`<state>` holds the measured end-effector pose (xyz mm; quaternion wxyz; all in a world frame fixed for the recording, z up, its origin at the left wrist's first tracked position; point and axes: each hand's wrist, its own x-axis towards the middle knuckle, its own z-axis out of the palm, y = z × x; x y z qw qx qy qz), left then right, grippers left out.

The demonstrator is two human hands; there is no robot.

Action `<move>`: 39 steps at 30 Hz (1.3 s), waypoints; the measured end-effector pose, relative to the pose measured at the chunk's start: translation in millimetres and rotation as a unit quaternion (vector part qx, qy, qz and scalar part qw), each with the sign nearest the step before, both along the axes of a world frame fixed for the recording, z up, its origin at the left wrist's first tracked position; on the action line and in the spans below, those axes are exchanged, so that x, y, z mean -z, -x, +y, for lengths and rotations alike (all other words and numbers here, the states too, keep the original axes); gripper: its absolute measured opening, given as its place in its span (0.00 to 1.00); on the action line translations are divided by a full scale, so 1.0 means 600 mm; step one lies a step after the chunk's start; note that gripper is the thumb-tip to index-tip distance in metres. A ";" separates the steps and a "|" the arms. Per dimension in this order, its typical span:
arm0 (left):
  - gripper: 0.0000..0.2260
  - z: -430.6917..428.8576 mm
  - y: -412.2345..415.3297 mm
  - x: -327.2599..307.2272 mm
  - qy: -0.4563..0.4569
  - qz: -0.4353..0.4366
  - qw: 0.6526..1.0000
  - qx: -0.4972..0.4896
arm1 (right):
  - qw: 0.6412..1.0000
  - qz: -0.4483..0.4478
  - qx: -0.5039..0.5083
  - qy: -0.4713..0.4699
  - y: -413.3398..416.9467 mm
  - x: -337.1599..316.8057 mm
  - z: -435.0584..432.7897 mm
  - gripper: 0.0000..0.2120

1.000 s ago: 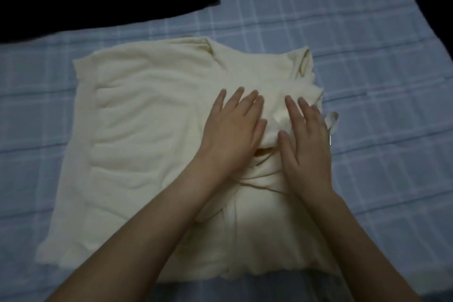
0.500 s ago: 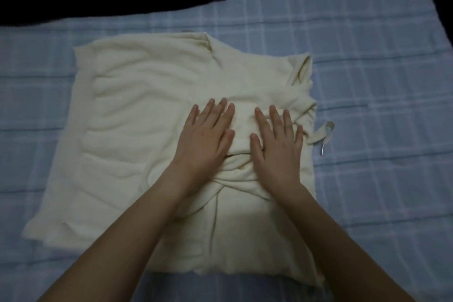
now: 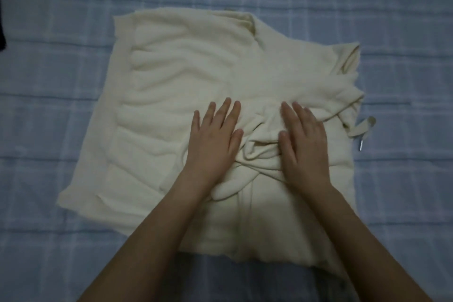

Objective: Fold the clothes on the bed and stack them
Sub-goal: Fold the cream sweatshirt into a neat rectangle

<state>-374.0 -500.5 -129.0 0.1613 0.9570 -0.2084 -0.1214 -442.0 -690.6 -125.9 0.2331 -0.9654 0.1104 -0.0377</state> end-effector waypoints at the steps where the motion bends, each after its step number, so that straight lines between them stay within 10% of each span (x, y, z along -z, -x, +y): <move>1: 0.26 -0.003 -0.005 -0.016 0.008 -0.007 1.000 0.012 | 0.999 -0.016 0.035 -0.009 0.018 -0.009 -0.012 0.25; 7: 0.22 -0.097 -0.048 -0.092 0.121 -0.043 0.960 0.251 | 0.937 0.041 0.306 -0.164 0.174 -0.018 -0.066 0.26; 11: 0.21 -0.226 -0.070 -0.096 0.145 0.007 0.897 0.418 | 0.923 0.032 0.299 -0.239 0.216 -0.006 -0.074 0.26; 17: 0.24 -0.395 -0.158 -0.088 -0.040 -0.066 0.789 0.610 | 0.904 0.012 0.269 -0.332 0.215 0.011 -0.107 0.31; 26: 0.31 -0.508 -0.210 -0.079 -0.325 0.002 0.752 0.573 | 0.883 0.016 0.209 -0.420 0.210 0.014 -0.127 0.32; 39: 0.17 -0.345 -0.300 -0.155 -0.097 0.164 0.877 0.441 | 0.791 -0.050 0.208 -0.573 0.169 -0.080 -0.071 0.30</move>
